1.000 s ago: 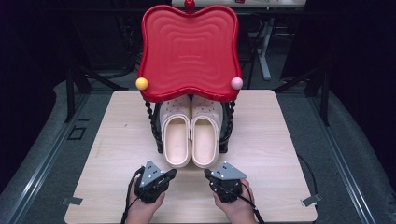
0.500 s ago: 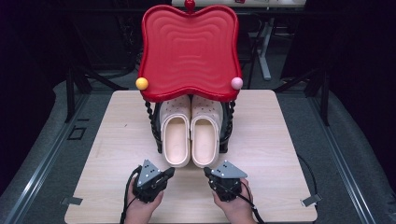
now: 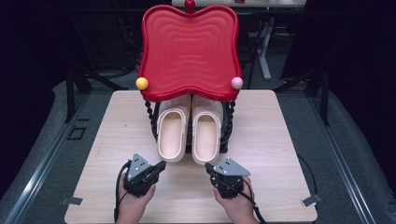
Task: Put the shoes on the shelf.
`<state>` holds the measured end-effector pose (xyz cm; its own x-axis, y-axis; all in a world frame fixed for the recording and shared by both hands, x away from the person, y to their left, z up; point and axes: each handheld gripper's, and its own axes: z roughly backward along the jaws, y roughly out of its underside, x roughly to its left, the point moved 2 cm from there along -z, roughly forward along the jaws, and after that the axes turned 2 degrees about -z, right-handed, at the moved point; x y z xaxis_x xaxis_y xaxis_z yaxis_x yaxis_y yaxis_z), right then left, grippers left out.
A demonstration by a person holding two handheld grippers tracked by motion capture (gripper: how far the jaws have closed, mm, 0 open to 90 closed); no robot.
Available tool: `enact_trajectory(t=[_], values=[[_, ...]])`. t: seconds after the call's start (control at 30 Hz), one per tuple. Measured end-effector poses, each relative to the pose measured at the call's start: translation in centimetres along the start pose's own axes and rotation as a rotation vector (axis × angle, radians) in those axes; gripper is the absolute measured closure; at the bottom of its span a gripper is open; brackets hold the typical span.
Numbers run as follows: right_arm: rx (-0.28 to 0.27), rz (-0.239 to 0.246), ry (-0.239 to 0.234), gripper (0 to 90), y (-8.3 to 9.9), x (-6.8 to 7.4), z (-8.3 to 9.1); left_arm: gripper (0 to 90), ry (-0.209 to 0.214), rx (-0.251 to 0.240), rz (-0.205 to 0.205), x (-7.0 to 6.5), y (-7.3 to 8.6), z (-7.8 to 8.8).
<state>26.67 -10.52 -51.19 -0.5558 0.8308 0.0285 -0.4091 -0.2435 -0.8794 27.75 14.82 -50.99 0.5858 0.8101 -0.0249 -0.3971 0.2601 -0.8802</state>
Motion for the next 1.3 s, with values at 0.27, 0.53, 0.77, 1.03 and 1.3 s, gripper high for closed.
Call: enact_trajectory(t=[0.27,0.53,0.77,1.03,1.3], values=[[0.012,0.004,0.041,90.0,-0.7,-1.2,-0.5,89.9,-0.004,0.002,-0.009,0.5,-0.9,-1.0],[0.024,0.022,0.093,90.0,-1.7,-2.6,-0.7,89.8,0.002,0.007,-0.026,0.2,-2.0,-2.4],[0.024,0.012,0.11,90.0,-2.5,-3.4,-1.1,89.8,-0.016,0.0,-0.024,0.7,-2.8,-2.8],[0.032,0.029,0.111,90.0,-3.7,-3.2,-2.2,89.8,-0.041,-0.003,-0.019,1.7,-4.0,-3.3],[0.034,0.034,0.116,90.0,-5.0,-3.5,-3.5,89.8,-0.048,0.016,-0.019,2.0,-4.7,-4.6]])
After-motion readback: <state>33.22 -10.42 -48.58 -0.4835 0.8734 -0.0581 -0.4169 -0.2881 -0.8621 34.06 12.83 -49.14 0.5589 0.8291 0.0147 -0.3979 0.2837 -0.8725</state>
